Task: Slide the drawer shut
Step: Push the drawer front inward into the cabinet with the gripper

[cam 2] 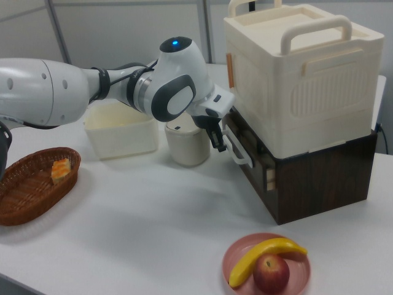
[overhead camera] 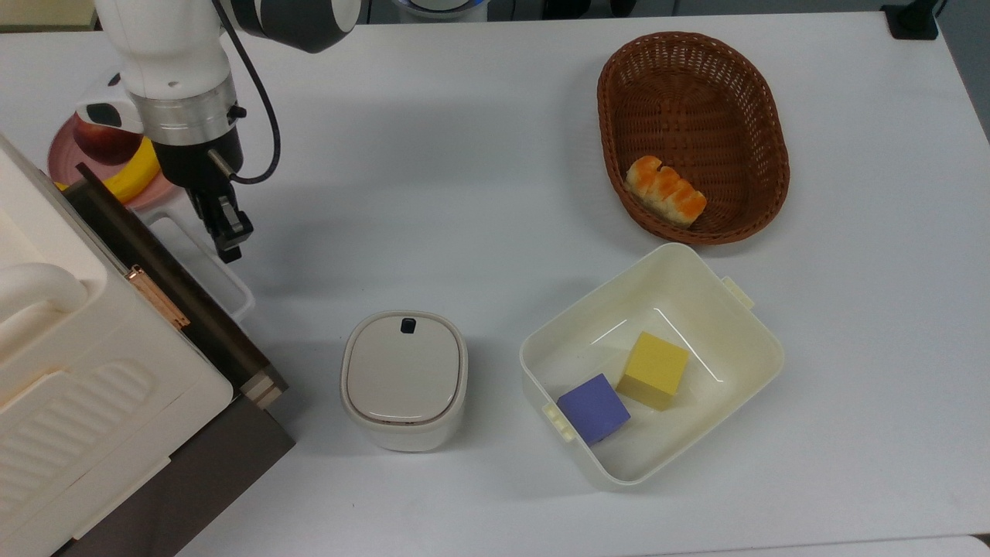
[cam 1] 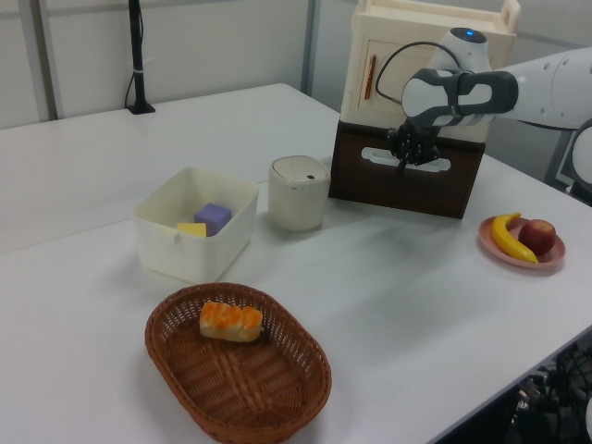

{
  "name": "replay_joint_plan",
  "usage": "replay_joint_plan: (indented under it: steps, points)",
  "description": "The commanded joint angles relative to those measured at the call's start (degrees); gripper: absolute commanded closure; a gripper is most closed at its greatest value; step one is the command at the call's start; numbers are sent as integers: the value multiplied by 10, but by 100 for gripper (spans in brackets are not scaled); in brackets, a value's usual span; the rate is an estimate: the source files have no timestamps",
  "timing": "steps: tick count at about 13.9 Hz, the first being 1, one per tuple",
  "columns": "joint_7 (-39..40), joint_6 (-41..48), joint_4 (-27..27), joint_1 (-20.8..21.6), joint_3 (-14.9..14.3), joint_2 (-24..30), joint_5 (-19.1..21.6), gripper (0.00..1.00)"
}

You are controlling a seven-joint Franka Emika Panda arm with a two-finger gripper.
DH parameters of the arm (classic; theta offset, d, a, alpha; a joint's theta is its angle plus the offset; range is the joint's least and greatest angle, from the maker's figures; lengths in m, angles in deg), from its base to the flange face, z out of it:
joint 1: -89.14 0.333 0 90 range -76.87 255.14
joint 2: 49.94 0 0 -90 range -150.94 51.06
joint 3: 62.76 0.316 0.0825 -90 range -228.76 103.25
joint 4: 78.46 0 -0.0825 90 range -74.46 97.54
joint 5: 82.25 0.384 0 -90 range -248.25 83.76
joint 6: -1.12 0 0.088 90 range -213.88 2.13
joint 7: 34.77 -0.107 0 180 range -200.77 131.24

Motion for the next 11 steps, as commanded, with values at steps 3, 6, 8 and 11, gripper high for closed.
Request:
replay_joint_plan:
  steps: [3,6,8,11]
  points:
    - [6,-27,-6,-5,-8,-9,-5,100]
    - [6,-27,-26,-11,-12,-22,-4,100]
    - [6,-27,-26,-14,-12,-23,-4,100]
    - [6,-27,-26,-14,-11,-23,-5,100]
